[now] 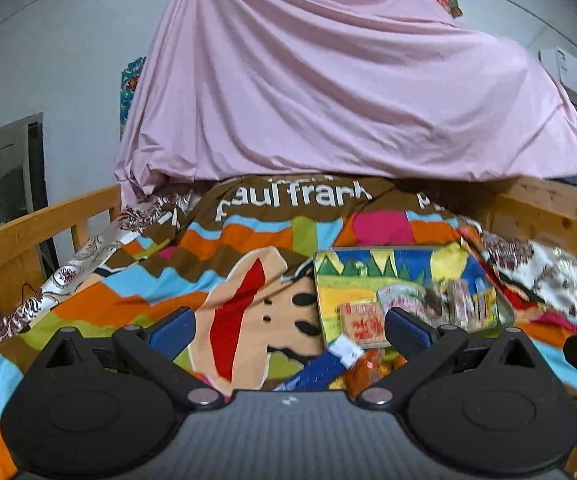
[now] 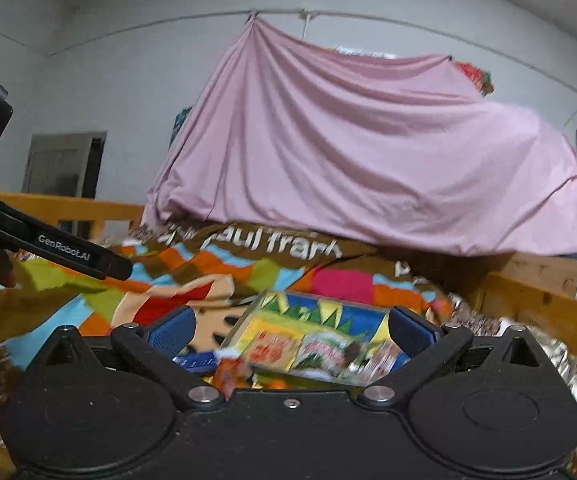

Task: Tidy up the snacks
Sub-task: 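Lift both tools from the tray back toward the remaining snacks, then grasp the blue tube with the left tool while the right tool grasps the orange candy bag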

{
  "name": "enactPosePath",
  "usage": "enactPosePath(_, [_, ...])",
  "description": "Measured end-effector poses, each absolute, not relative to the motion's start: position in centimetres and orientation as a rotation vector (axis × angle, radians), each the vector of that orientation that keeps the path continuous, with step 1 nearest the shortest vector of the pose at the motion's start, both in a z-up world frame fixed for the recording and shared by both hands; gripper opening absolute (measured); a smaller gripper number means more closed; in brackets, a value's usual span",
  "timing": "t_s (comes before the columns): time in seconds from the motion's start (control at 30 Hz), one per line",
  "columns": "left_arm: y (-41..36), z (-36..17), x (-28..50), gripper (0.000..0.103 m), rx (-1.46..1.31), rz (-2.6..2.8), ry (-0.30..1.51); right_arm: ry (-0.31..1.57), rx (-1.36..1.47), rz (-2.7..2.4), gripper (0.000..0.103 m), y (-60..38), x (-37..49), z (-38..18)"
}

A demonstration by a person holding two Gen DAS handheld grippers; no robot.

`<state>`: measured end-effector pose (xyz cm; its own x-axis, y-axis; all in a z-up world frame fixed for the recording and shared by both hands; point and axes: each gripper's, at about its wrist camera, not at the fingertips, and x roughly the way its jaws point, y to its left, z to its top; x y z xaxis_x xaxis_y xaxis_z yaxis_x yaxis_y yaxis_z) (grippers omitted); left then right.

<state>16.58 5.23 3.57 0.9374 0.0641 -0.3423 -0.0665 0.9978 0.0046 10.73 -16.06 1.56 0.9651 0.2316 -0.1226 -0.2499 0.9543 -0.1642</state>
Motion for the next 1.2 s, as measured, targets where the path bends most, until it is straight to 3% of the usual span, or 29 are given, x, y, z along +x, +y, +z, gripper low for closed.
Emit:
enactPosePath(0.77, [5.1,-2.7,17.2,0.103,0.218,-0.012,0.528,0.417,-0.219,0.296,0.102,-13.6,14.4,-3.4])
enactPosePath(1.2, [5.6,-5.3,21.3,0.103,0.276,-0.044,0.605,0.441,-0.329,0.375,0.102,-11.9,18.3,-5.6])
